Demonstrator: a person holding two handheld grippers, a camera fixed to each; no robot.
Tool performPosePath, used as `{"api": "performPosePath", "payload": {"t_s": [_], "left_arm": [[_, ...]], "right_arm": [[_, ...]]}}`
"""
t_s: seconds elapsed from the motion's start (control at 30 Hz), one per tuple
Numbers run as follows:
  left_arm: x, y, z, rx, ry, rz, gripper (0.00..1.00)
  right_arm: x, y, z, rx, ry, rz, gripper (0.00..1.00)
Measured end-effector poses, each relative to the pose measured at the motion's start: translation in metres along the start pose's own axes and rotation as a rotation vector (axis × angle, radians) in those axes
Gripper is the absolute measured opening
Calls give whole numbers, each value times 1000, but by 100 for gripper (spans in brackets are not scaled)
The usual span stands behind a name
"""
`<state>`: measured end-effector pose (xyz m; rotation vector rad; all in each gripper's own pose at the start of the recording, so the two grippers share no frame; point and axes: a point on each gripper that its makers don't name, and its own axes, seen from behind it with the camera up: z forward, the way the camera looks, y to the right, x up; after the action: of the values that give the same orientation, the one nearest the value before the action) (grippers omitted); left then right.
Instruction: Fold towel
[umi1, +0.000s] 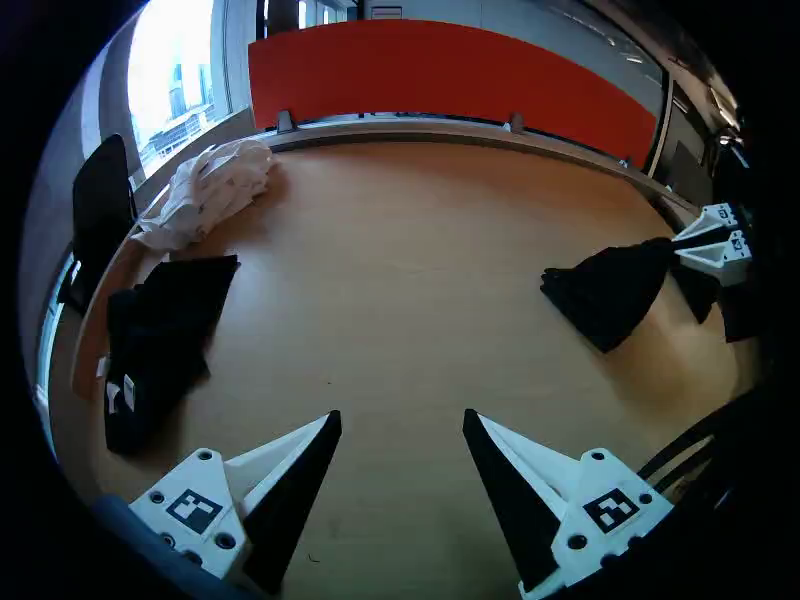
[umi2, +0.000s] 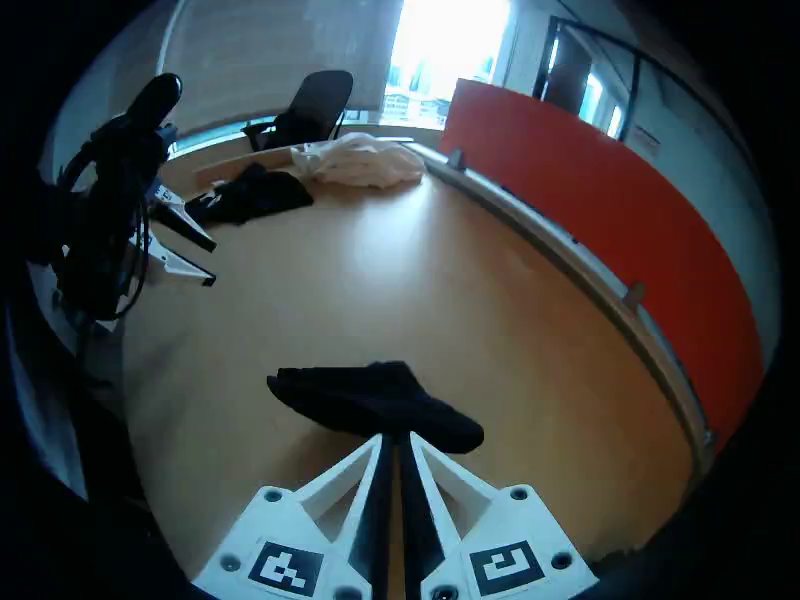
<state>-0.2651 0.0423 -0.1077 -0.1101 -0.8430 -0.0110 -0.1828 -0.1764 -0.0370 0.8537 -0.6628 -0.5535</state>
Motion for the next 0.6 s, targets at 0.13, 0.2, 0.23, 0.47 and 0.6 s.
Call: {"api": "performPosePath", "payload": {"t_s": [0.13, 0.2, 0.23, 0.47, 0.6], "left_arm": [[4, 0, -2, -1, 8, 1, 90], [5, 0, -2, -2, 12, 1, 90], [6, 0, -3, -2, 14, 2, 90], [11, 3, -3, -9, 23, 9, 90], [14, 6, -2, -14, 26, 12, 90]], "right_arm": [[30, 14, -6, -26, 51, -21, 4], [42, 19, -9, -37, 72, -29, 4], [49, 22, -11, -42, 84, -31, 4], [75, 36, -23, -73, 132, -31, 4], [73, 44, -28, -86, 127, -20, 4]]}}
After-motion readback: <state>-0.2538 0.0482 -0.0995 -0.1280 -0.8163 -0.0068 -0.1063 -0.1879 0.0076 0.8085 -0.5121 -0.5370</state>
